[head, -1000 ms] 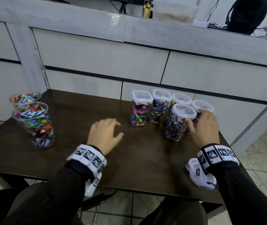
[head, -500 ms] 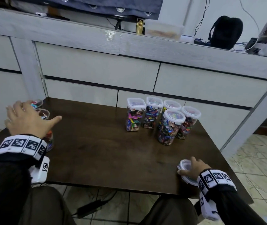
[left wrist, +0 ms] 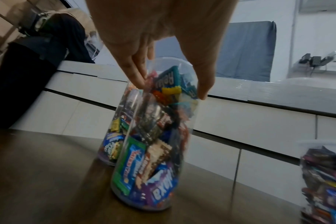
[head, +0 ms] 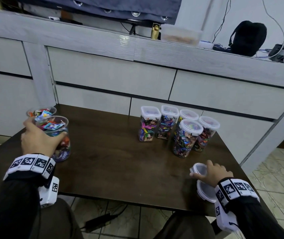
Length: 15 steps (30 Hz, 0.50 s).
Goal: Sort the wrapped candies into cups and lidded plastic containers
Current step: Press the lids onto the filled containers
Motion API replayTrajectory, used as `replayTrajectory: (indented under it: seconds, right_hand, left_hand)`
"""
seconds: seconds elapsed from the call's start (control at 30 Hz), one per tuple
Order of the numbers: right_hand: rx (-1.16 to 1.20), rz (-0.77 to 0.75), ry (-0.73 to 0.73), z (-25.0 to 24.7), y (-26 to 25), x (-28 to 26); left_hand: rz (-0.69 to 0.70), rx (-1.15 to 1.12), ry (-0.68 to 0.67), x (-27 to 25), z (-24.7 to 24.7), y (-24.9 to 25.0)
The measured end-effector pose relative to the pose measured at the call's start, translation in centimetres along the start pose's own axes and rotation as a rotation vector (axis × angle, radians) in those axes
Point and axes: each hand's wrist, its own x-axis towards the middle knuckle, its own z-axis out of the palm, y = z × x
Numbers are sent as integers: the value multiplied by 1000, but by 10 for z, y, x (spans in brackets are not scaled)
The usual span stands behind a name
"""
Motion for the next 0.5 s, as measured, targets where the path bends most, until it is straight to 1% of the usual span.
replayTrajectory:
  seconds: [0.1,0.27,0.37,0.5]
  right_hand:
    - [9,-60,7,-13,-12,-2]
    - [103,-219,55,-34,-39,-12]
    - [196,-357,116,-49,-55,-20]
    - [383,-591,180,-71,-78,-35]
  left_hand:
    - [12,17,-155,-10,2,11]
    - [184,25,-408,-45,26,43]
    - [244,-57,-560,-69,43,62]
    - [340,-177,-786,-100,59,90]
